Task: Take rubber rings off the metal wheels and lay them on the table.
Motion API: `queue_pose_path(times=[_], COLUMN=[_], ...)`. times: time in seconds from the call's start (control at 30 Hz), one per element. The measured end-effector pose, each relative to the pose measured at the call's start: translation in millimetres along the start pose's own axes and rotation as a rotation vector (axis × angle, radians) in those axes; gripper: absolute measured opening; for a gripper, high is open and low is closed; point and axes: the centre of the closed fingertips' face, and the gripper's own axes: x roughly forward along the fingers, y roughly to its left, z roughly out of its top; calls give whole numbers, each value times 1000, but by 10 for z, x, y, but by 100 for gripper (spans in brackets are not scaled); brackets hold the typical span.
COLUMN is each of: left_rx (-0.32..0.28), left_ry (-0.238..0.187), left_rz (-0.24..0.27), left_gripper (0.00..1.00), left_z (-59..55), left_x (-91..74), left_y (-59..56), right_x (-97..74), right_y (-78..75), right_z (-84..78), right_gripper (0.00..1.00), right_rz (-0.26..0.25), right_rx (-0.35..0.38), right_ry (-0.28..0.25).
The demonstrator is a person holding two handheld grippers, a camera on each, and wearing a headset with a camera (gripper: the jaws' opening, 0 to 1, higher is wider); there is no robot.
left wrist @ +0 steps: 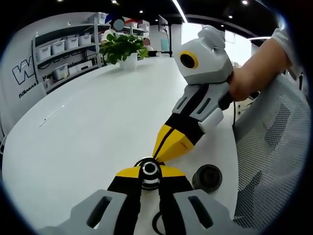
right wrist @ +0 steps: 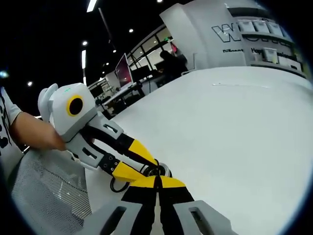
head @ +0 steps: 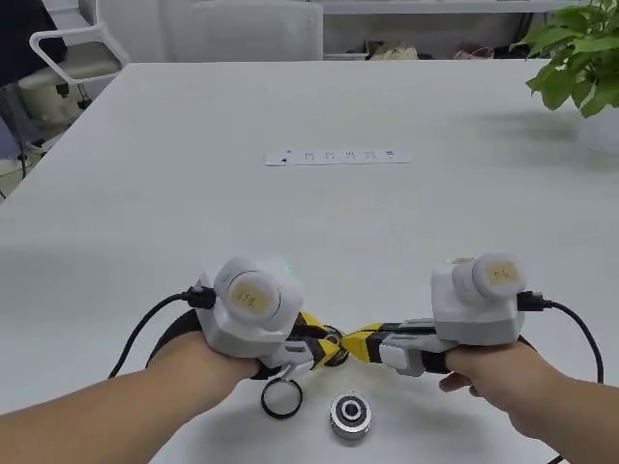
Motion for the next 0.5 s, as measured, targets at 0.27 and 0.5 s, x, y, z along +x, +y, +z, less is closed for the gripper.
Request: queue_pose_path(times=[0.27, 0.5], left_rx=[4, -8], left_ry=[5, 16], left_rz=[-11, -16], left_gripper=[7, 9], left_z=[9, 11], left_x=[13, 8], left_y=[3, -1], right_x=[-5, -7], right_y=[-13, -7], right_z=[2, 4], right_gripper=[0, 0], right_rz=[1, 3], right_rx=[9, 11], right_ry=[-5, -6])
